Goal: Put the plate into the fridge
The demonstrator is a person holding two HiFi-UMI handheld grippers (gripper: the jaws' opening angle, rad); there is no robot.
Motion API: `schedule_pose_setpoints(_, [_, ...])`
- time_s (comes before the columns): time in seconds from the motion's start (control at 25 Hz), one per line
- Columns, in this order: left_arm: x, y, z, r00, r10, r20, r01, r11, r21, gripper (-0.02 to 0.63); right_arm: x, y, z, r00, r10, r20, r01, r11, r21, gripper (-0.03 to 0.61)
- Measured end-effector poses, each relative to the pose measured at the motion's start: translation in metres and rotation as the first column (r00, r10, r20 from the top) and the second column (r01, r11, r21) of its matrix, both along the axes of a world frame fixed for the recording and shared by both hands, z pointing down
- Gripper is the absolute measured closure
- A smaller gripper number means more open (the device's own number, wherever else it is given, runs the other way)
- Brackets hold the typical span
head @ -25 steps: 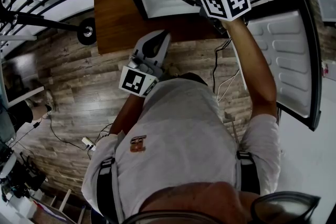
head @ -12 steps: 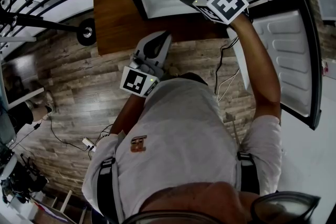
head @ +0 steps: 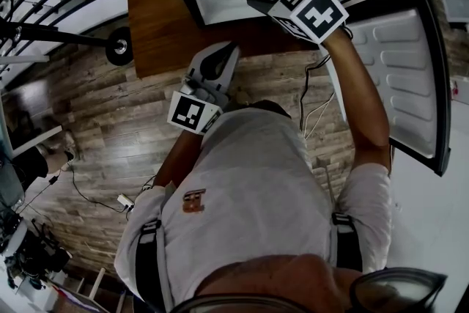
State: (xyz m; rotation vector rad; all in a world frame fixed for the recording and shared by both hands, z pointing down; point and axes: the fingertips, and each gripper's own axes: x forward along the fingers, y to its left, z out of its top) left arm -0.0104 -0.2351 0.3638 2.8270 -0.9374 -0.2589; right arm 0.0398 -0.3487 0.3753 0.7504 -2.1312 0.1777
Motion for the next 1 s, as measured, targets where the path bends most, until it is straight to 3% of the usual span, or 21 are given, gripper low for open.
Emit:
schedule_pose_setpoints(0.24, [-0.007, -0.001, -0.003, 1.0, -0.02, 0.012, 0.02, 1.0, 0.013, 0.595, -0.007, 0.017, -0.01, 0.976, 0.013, 0.219, -0.038, 0.993, 0.11, 0.328])
schedule_pose_setpoints(0.36, [-0.008, -0.008, -0.009, 0.999, -0.036, 0.019, 0.036, 0.999, 0.026, 0.595, -0.008, 0.021, -0.021, 0.935, 0.003, 0.356, -0.073, 0.98, 0.183, 0.427])
schedule_pose_setpoints(0.52, [-0.01, -0.013, -0.019, 0.998, -0.047, 0.032, 0.046, 0.997, 0.056, 0.595, -0.01, 0.034, -0.035, 0.869, -0.03, 0.494, -0.116, 0.959, 0.26, 0.474])
schedule_pose_setpoints(0.88, [0.006, -0.023, -0.047, 0.998, -0.049, 0.041, 0.043, 0.99, 0.131, 0.595, -0.011, 0.063, -0.058, 0.8, -0.16, 0.578, -0.161, 0.871, 0.464, 0.526])
schedule_pose_setpoints(1.0, [0.01, -0.028, -0.055, 0.997, -0.056, 0.047, 0.048, 0.987, 0.151, 0.595, -0.011, 0.069, -0.069, 0.756, -0.208, 0.621, -0.198, 0.831, 0.52, 0.531])
